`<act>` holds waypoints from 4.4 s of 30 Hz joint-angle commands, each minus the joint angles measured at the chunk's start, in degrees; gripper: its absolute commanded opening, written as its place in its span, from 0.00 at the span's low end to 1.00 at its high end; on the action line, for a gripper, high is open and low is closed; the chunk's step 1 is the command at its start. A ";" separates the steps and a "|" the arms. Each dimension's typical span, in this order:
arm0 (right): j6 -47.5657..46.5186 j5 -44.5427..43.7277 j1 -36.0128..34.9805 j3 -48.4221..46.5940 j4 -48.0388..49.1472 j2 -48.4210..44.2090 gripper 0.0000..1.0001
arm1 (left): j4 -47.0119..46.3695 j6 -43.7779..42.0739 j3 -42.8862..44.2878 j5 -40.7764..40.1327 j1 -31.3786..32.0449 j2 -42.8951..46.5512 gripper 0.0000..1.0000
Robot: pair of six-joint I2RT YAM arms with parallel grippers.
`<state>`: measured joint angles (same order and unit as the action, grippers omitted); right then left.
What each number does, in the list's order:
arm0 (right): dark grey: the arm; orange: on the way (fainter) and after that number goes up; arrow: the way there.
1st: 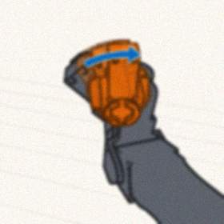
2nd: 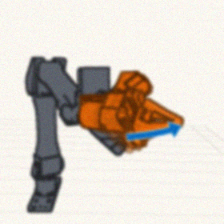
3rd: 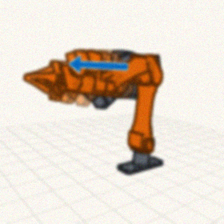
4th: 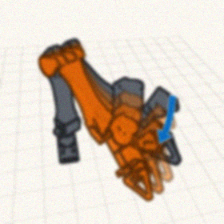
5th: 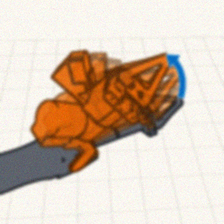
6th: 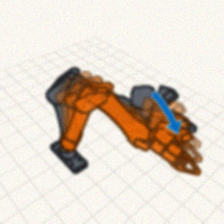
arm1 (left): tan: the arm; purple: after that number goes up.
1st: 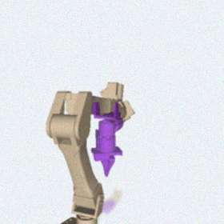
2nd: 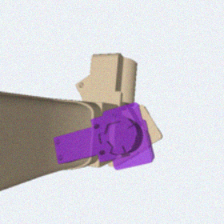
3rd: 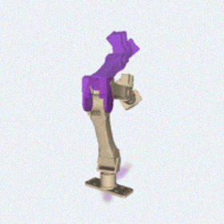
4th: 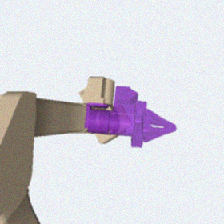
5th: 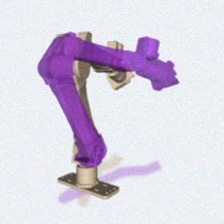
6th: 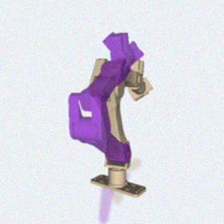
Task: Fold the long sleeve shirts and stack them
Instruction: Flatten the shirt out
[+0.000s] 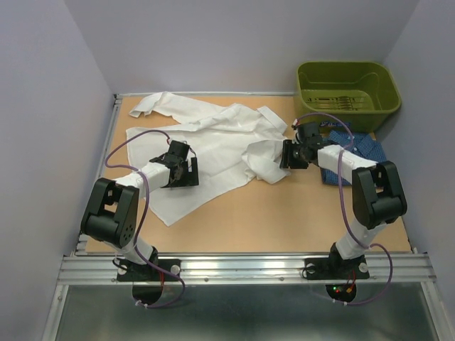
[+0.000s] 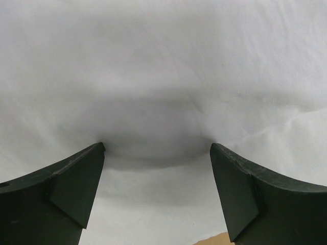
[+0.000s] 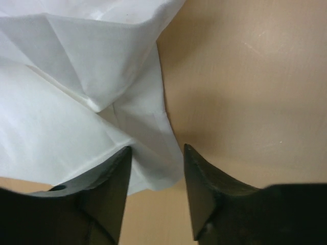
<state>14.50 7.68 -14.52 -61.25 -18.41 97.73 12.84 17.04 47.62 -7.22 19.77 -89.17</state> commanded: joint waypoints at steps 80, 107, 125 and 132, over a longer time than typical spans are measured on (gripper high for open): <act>9.58 4.71 -3.05 -2.03 16.13 4.30 0.68 | -2.04 7.83 4.78 6.50 1.59 -3.12 0.96; 7.48 -3.03 -3.49 15.30 -12.09 -26.89 0.70 | 14.23 13.38 -4.04 15.16 2.82 25.17 0.96; 6.06 3.39 -11.66 5.88 4.79 -13.27 0.72 | -10.38 10.04 34.61 2.99 -5.18 -8.20 0.84; 5.98 3.65 -13.16 6.58 8.13 -10.82 0.73 | -7.92 10.91 44.92 10.89 -5.71 -23.06 0.80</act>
<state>20.88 10.63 -27.07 -51.37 -15.00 85.91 4.47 28.34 88.01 -1.63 14.41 -108.79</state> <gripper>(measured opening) 0.722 0.805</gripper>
